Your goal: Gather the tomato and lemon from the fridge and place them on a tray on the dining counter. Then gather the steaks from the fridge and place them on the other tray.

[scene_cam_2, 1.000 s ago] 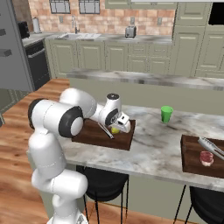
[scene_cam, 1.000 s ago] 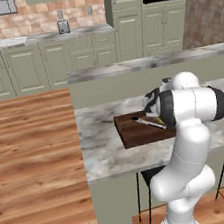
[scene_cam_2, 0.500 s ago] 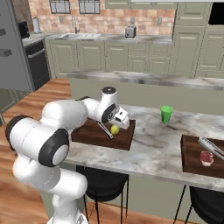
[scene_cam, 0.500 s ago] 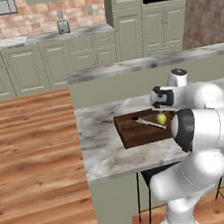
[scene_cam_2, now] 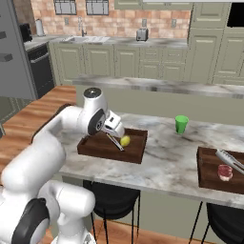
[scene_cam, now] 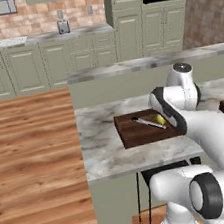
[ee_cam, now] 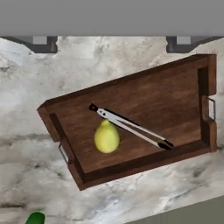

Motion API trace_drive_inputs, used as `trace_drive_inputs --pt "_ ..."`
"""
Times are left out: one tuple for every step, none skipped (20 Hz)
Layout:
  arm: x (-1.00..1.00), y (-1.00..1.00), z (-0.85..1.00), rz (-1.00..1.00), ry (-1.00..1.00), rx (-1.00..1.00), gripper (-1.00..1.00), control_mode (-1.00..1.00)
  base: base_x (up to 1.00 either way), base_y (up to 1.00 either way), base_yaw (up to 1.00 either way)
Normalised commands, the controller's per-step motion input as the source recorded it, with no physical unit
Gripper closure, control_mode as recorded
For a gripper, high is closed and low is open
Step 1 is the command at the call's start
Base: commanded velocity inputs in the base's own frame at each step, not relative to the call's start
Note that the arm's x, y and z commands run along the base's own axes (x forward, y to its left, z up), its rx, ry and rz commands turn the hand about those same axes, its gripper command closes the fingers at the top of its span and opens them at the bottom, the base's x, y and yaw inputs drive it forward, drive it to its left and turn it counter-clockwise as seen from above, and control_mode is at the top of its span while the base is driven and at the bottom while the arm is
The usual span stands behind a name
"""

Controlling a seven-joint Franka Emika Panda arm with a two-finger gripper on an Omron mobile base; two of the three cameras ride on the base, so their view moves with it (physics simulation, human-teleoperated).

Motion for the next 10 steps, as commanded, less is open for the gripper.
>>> trace_drive_inputs --pt "-0.82 0.75 0.46 0.00 -0.03 -0.05 -1.00 -1.00 0.00 0.00 0.00" --pt "-0.81 0.71 0.47 0.00 -0.05 -0.05 -1.00 -1.00 0.00 0.00 0.00" --pt "-0.84 0.67 0.47 0.00 -0.06 -0.05 -1.00 -1.00 0.00 0.00 0.00" --pt "-0.90 0.63 0.47 0.00 -0.08 -0.05 -1.00 -1.00 0.00 0.00 0.00" --pt "-0.93 0.55 0.48 0.00 -0.10 -0.05 -1.00 -1.00 0.00 0.00 0.00" --pt "-0.96 0.47 0.45 0.00 -0.12 -0.05 -1.00 -1.00 0.00 0.00 0.00" --pt "-1.00 0.40 0.43 0.00 -0.14 -0.05 -1.00 -1.00 0.00 0.00 0.00" --pt "-1.00 0.35 0.37 0.00 -0.17 -0.03 -1.00 -1.00 0.00 0.00 0.00" --pt "-1.00 0.32 0.31 0.00 -0.17 -0.02 -1.00 -1.00 0.00 0.00 0.00" --pt "-1.00 0.32 0.27 0.00 -0.17 -0.01 -1.00 -1.00 0.00 0.00 0.00"
